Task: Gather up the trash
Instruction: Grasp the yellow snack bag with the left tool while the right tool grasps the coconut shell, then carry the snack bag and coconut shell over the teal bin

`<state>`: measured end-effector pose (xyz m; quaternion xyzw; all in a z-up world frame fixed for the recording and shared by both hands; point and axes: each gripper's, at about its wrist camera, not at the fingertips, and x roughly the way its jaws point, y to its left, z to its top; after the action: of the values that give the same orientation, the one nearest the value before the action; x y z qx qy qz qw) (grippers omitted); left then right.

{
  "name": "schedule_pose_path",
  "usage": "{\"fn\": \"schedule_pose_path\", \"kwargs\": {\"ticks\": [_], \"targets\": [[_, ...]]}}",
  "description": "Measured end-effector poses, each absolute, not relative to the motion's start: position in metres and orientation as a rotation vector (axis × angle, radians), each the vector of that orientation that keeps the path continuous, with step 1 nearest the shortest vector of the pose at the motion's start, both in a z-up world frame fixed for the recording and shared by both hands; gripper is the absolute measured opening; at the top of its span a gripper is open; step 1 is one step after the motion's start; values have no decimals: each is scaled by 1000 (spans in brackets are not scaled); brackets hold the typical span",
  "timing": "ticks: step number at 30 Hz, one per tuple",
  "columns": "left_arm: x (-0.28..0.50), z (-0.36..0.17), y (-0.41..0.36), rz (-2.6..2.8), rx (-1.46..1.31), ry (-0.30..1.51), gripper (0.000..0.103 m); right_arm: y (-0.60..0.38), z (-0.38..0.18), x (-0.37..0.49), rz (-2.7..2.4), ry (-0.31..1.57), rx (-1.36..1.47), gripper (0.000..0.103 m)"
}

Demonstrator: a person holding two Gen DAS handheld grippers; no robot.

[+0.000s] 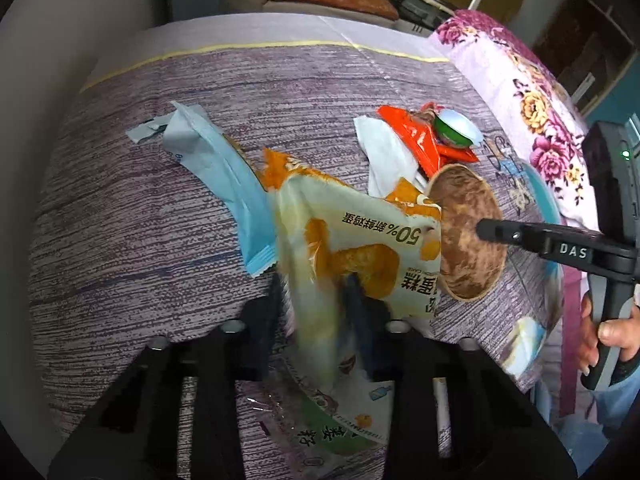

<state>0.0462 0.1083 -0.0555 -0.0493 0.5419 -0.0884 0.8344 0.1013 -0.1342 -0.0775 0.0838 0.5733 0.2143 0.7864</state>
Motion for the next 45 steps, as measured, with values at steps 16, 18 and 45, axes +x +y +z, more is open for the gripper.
{"fn": "schedule_pose_path", "kwargs": {"ticks": [16, 18, 45], "targets": [[37, 11, 110, -104, -94, 1007, 14, -183, -21, 95, 405, 1059, 203, 5], [38, 18, 104, -113, -90, 997, 14, -194, -14, 94, 396, 1040, 221, 5], [115, 10, -157, -470, 156, 1018, 14, -412, 23, 76, 89, 815, 459, 5]]}}
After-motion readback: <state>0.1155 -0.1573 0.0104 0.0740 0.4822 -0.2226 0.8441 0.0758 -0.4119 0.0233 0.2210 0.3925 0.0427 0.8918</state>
